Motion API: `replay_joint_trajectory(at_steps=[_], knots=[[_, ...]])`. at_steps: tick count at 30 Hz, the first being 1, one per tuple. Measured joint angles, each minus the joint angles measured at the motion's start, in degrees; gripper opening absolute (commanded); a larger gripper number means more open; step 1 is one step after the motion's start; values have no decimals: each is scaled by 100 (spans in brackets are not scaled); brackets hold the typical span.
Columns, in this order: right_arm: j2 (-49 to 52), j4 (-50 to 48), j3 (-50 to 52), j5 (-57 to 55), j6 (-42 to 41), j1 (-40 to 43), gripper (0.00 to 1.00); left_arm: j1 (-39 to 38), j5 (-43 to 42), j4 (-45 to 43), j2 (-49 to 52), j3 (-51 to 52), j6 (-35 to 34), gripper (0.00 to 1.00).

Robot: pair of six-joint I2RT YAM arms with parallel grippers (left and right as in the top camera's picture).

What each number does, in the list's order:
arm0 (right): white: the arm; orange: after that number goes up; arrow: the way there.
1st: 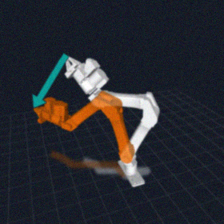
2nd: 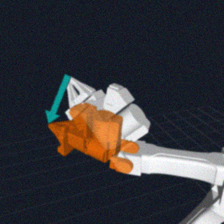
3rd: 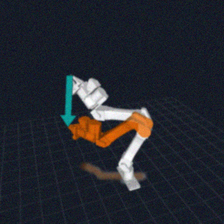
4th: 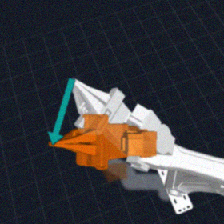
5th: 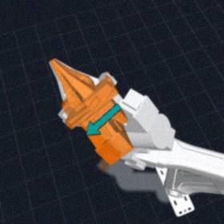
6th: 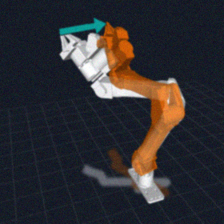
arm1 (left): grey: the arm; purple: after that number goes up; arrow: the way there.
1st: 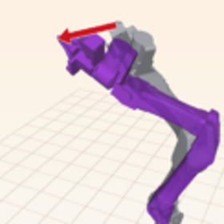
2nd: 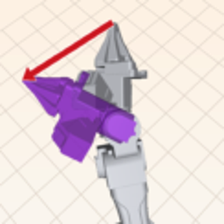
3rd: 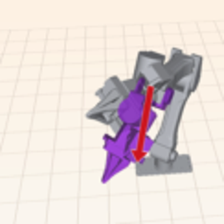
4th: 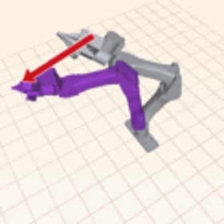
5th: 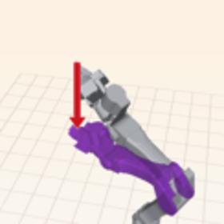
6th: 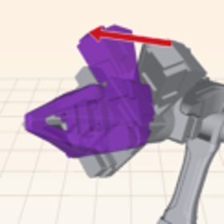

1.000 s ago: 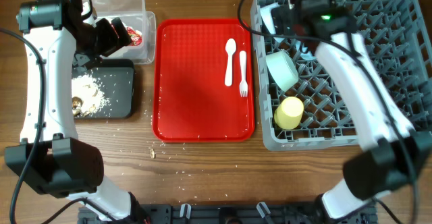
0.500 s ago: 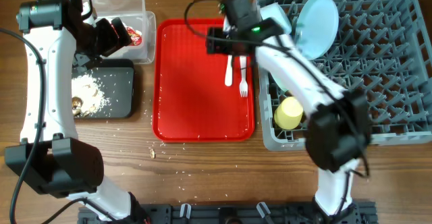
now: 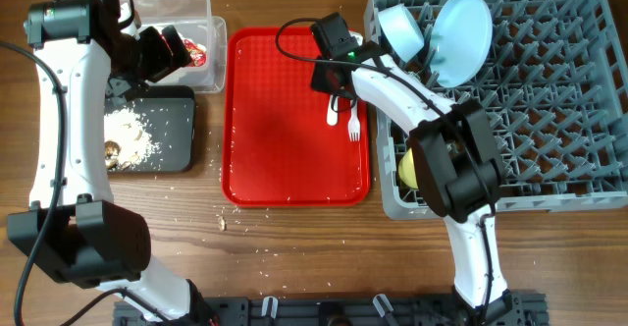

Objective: Sort waste into correct bins and load items into the dishwasher rack
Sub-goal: 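Carry the plate to the rack and stand it upright, then grasp the white spoon with the right gripper and place it in the rack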

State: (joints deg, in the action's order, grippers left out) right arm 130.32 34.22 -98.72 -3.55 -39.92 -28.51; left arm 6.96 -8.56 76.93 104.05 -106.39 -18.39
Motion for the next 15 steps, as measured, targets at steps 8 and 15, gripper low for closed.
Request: replay_joint_trajectory(at_steps=[8, 15], knots=[[72, -15, 0, -59, -234, 0, 4, 0, 0, 0, 0, 0, 0, 100], [72, 39, -7, 96, -133, 4, 4, 0, 0, 0, 0, 0, 0, 100]])
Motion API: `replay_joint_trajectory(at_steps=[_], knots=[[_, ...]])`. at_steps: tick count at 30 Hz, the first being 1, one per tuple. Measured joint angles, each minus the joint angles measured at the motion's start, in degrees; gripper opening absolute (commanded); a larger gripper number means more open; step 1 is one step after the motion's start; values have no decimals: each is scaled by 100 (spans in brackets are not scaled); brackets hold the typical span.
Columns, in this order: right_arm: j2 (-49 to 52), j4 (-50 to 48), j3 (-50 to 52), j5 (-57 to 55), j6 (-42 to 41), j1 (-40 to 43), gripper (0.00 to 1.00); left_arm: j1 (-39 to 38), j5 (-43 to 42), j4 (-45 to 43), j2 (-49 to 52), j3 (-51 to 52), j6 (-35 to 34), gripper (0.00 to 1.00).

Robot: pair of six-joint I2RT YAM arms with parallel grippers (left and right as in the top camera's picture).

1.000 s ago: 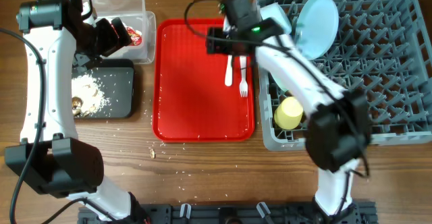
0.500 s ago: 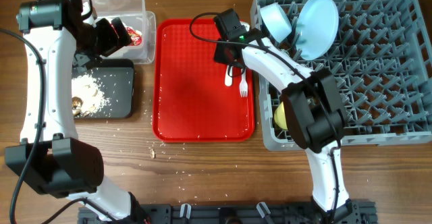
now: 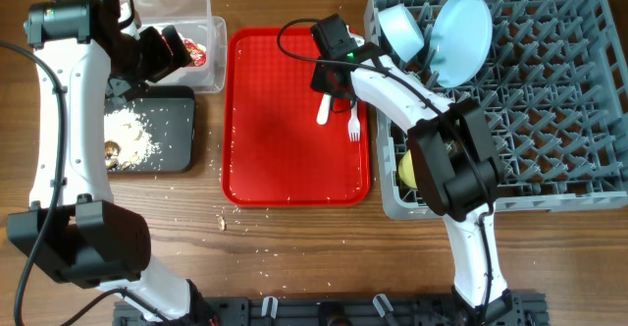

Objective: Sort waste into correct bins and load items into the dishwasher rack
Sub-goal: 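Grasp the white spoon with the right gripper and place it in the rack, then return the right gripper to the red tray above the white fork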

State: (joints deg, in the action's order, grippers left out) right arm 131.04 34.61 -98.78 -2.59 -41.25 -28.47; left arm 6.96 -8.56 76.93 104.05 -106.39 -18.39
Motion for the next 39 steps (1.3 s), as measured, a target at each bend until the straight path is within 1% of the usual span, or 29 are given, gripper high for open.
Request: replay_joint_trajectory(at_steps=[2, 6, 9, 12, 16, 22, 23, 25, 26, 29, 32, 33, 35, 39], knots=[[0, 122, -37, 170, 116, 2, 4, 0, 0, 2, 0, 0, 2, 100], [0, 994, -269, 470, 573, 2, 4, 0, 0, 2, 0, 0, 2, 100], [0, 1429, -450, 542, 944, 2, 4, 0, 0, 0, 0, 0, 0, 100], [-7, 1541, -544, 643, 1392, 2, 4, 0, 0, 2, 0, 0, 0, 100], [-328, 1731, -551, 892, 1823, 2, 4, 0, 0, 0, 0, 0, 0, 100], [-1899, 2184, -557, 1003, 2542, 7, 4, 0, 0, 0, 0, 0, 0, 100], [-2326, 2374, -577, 1003, 2656, 24, 4, 0, 0, 0, 0, 0, 2, 100], [-2791, 2677, -605, 1001, 2743, 114, 4, 0, -2, 2, 0, 0, 2, 100], [-3038, 2951, -605, 984, 2771, 229, 4, 0, 0, 0, 0, 0, 0, 100], [-3659, 3646, -605, 778, 2815, 940, 4, 0, 0, 0, 0, 0, 2, 100], [-3989, 4293, -608, 111, 2837, 1840, 4, 0, 0, 0, 0, 0, 0, 100], [-3993, 4343, -603, -7, 2879, 1969, 4, 0, 0, 0, 0, 0, 2, 100], [-3995, 4245, -393, -330, 2959, 2170, 4, 0, 0, 2, 0, 0, 0, 100], [-3998, 3377, 863, -787, 3200, 2345, 4, 0, 4, 0, 0, 0, 2, 100]])
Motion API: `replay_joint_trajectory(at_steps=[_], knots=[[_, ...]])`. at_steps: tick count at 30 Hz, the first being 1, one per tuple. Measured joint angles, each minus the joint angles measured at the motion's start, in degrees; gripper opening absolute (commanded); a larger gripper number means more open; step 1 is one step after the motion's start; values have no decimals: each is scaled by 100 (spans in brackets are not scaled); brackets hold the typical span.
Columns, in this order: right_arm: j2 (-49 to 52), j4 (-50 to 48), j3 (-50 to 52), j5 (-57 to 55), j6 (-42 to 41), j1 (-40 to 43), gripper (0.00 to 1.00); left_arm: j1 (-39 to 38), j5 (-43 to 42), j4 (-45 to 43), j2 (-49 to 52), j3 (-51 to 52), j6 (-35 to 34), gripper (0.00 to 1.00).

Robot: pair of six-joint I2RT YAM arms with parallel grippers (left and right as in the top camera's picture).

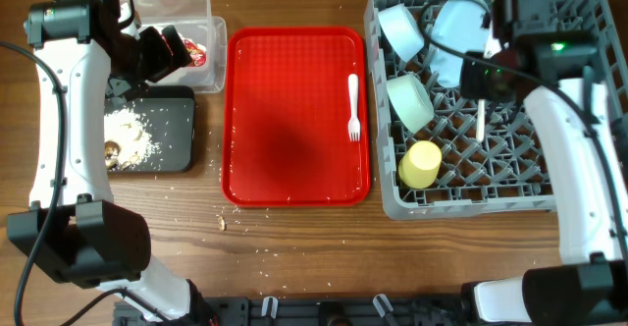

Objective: Sort waste into correct bins and load items into the dishwasher rack
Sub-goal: 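Return the right gripper to the red tray above the white fork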

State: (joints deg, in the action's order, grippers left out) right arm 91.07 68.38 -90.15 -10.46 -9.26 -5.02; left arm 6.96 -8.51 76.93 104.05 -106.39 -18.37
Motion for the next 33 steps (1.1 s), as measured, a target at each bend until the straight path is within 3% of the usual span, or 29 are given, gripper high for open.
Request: replay_joint_trajectory(at_steps=[6, 9, 13, 16, 19, 23, 27, 30, 33], knots=[[44, -1423, 1620, -227, 573, 4, 5, 0, 17, -2, 0, 0, -2, 100], [55, -1563, 1974, -258, 481, 4, 20, -4, 15, 0, 0, 0, -2, 100], [55, -1585, 1974, -68, 396, 4, 32, -4, 15, 0, 0, 0, 0, 100], [61, -1233, 1668, 407, 396, 4, 34, -4, 15, 4, 0, 0, 0, 100], [59, -855, 669, 1123, 391, 2, 33, -4, 15, 0, 0, 0, -2, 100], [44, -1115, -540, 2118, 175, -407, 33, -4, 15, 0, 0, 0, -2, 100], [133, -1493, -621, 2179, -339, -1513, 33, -4, 15, 0, 0, 0, 0, 100], [671, -1641, -638, 1897, -680, -2367, 36, -4, 15, 0, 0, 0, -2, 100], [1513, -1633, -638, 1434, -1102, -2715, 37, -4, 15, 0, 0, 0, 0, 100]])
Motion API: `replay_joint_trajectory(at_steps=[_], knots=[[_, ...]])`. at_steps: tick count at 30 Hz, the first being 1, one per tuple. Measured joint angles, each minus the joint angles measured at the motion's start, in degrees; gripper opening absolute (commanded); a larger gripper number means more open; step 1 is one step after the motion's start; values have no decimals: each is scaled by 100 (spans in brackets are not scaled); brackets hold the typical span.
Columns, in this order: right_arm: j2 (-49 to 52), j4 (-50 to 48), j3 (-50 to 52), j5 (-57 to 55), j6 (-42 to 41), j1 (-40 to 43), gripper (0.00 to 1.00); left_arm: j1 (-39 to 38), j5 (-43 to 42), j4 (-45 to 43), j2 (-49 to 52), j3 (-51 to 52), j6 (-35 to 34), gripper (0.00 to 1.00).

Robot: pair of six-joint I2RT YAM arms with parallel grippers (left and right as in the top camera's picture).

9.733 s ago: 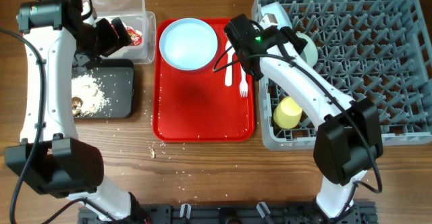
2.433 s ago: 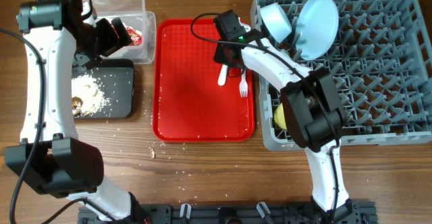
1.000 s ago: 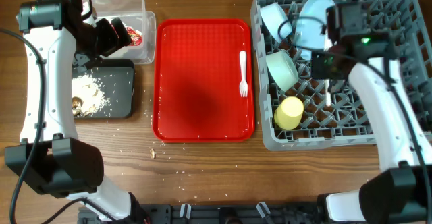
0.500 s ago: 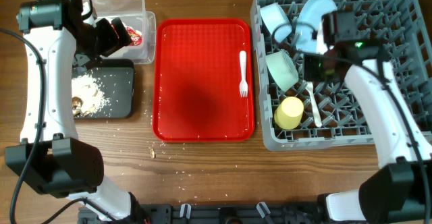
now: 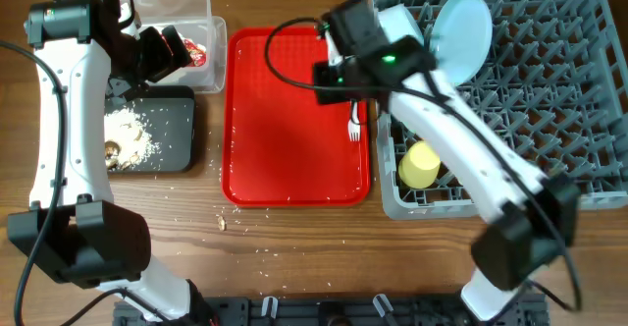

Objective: Sort waste into correct bins and load items into the dishwasher rack
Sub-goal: 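Return the right gripper to the red tray above the white fork, then grasp the white fork and place it in the rack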

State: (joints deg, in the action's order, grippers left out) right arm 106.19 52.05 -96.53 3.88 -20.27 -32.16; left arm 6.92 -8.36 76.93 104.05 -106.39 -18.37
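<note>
A white plastic fork (image 5: 353, 127) lies on the right side of the red tray (image 5: 280, 139), tines toward the front. My right gripper (image 5: 347, 95) hangs over the fork's handle end and hides it, along with its own fingers. The grey dishwasher rack (image 5: 589, 203) holds a pale blue bowl (image 5: 400, 22), a pale blue plate (image 5: 463, 27) and a yellow cup (image 5: 423, 165). My left gripper (image 5: 169, 51) hovers open at the near edge of the clear bin (image 5: 182, 7), with nothing seen between its fingers.
A black bin (image 5: 184, 110) with white crumbs and food scraps (image 5: 128, 137) sits in front of the clear bin, which holds a red wrapper (image 5: 199, 56). Crumbs (image 5: 224, 222) lie on the wooden table before the tray. My right arm crosses the rack's left part.
My right gripper was over the middle of the rack with a white utensil; it is now back at the tray over the fork's handle, with no utensil seen. The left arm has not moved.
My right gripper was at the tray's right side beside a second white utensil and the fork. Then it held that utensil slightly lifted. Later it was over the rack with it, leaving only the fork on the tray. Now it is above the fork.
</note>
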Motion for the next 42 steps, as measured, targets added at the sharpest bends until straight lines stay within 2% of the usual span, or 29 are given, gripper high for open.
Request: replay_joint_trajectory(at_steps=[8, 19, 22, 27, 32, 38, 42], knots=[[1475, 33, 0, -647, -308, 125, 45, 0, 0, 0, 0, 0, -2, 100], [2090, -92, 0, -1123, -153, 332, 45, 0, 0, 2, 0, 0, -2, 100], [2090, -129, 0, -1172, -105, 328, 38, 0, 0, 0, 0, 0, 0, 100], [2188, -146, -7, -1141, 164, 328, 5, 0, 0, 0, 0, 0, -2, 100], [2208, 20, -55, -1080, 293, 330, 4, 0, 0, 0, 0, 0, 0, 100], [2039, 219, -59, -476, 713, 339, 4, 0, 0, 0, 0, 0, -2, 100], [933, 734, -332, -297, 986, 339, 4, 0, 0, 0, 0, 0, -2, 100]])
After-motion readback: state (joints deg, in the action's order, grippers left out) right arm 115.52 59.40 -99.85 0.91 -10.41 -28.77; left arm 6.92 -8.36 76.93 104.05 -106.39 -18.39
